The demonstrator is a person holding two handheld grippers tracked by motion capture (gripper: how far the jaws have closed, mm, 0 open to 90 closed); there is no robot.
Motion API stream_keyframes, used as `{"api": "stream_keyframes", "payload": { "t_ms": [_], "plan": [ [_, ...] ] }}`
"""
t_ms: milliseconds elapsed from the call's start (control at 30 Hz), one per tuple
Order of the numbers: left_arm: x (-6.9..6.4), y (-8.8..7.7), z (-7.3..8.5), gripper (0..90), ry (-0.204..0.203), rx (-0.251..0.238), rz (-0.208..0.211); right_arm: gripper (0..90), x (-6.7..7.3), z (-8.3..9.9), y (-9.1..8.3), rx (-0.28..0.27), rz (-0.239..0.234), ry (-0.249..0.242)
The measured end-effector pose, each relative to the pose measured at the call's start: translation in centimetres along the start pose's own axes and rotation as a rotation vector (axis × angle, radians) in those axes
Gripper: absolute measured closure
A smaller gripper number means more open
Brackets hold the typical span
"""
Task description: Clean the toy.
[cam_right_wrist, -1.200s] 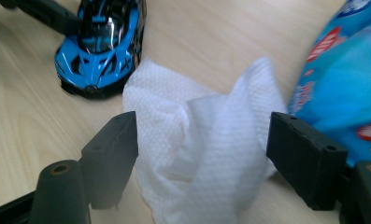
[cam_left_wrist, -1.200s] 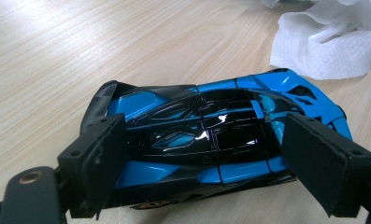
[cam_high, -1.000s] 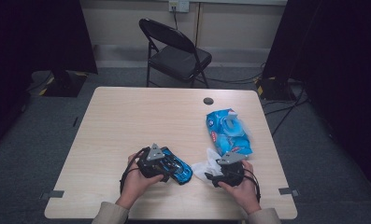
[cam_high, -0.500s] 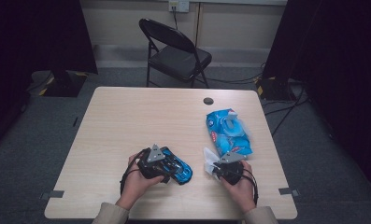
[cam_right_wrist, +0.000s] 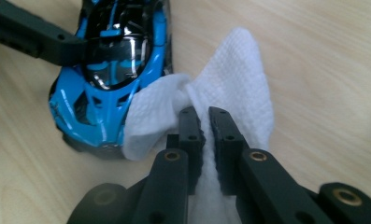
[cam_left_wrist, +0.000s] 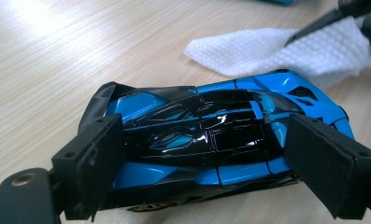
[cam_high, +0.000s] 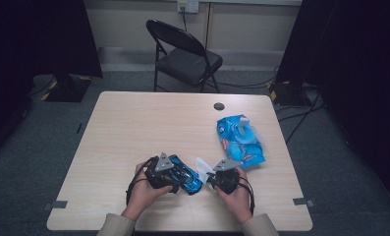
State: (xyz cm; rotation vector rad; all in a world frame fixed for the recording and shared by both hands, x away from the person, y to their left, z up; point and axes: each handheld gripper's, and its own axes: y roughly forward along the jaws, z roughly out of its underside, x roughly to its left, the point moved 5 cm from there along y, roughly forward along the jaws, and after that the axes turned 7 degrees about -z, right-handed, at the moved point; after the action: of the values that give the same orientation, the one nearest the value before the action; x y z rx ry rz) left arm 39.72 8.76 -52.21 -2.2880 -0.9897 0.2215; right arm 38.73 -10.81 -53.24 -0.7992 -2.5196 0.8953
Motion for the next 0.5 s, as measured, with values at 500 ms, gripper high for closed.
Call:
{"api": "stream_keyframes", "payload": {
  "t_ms": [500],
  "plan": [
    [-0.1, 0.0, -0.1, 12.3, 0.001, 0.017, -0.004, 85.3, 2.0, 1.2, -0.9, -0.003, -0.124, -0.009]
  ]
}}
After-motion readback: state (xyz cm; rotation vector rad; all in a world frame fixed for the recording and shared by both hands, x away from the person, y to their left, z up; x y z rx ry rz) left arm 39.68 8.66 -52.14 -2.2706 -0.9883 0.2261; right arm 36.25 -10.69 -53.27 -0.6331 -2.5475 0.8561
